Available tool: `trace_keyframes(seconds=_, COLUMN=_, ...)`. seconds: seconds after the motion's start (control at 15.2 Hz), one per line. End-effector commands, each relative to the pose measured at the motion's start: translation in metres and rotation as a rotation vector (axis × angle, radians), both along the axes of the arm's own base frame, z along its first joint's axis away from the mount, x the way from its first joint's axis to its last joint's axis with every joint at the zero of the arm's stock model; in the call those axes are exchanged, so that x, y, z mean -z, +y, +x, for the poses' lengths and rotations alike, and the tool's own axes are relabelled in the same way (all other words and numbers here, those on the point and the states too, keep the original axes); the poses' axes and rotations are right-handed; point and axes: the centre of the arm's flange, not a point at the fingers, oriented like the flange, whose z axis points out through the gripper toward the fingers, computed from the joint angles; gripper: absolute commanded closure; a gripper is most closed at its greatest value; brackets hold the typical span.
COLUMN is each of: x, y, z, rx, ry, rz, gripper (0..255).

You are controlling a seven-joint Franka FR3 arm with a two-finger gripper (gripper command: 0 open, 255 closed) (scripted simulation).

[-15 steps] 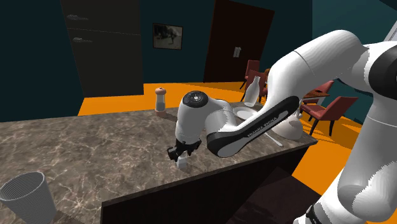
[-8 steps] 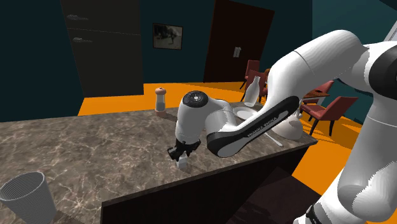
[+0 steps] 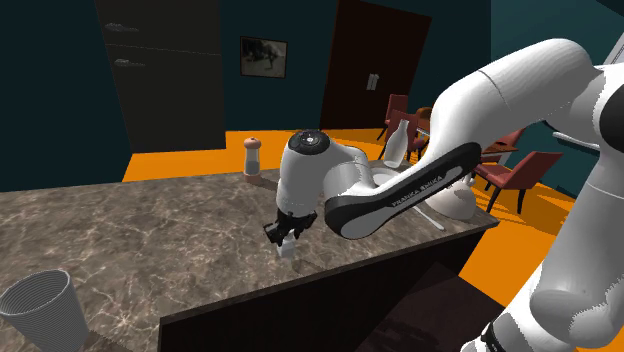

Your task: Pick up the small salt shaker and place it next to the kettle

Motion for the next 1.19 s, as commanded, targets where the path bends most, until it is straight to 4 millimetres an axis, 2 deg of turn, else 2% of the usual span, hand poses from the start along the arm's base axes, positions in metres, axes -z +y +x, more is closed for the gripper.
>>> trace_keyframes(seconds=0.0, x=-0.011, y=0.001, z=0.0, rx=0.0, ry=0.001, rz=0.0, gripper=255)
trace_keyframes(seconds=1.12, x=-0.1, y=0.001, z=0.0, rx=0.0, ry=0.001, rz=0.0, gripper=255)
